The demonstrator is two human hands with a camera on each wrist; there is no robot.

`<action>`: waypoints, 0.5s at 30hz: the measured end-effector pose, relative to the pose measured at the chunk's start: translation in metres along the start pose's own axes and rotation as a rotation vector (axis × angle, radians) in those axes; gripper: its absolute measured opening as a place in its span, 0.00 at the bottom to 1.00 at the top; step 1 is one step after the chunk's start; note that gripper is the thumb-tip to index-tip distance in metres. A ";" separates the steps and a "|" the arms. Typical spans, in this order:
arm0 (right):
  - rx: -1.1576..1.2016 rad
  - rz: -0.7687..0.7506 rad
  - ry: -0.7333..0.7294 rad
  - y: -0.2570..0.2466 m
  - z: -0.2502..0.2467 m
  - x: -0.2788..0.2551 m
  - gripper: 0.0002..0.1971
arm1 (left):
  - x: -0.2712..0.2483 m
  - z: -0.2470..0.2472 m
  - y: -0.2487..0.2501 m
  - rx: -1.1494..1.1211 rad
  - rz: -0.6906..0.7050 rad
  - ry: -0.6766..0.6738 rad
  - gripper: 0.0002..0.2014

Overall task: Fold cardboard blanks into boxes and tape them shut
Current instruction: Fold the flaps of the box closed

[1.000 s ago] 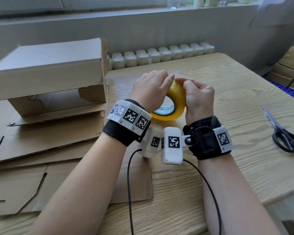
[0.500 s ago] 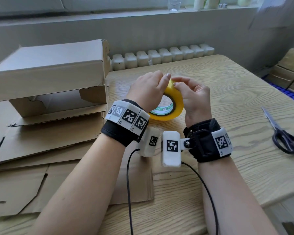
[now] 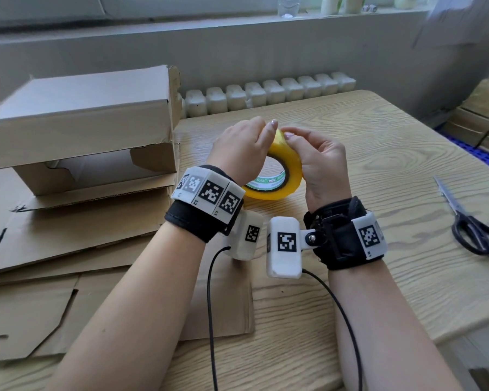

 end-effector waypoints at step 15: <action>-0.077 -0.061 -0.030 0.001 0.000 0.002 0.10 | 0.000 -0.002 -0.002 -0.025 0.001 -0.005 0.19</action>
Point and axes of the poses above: each hand's wrist, its own x-axis towards the middle knuckle, its own z-axis out of the palm, y = z × x, the point moved 4 cm from there along x, towards the middle knuckle, and after that the axes turned 3 degrees about z, right-handed, at the moved point
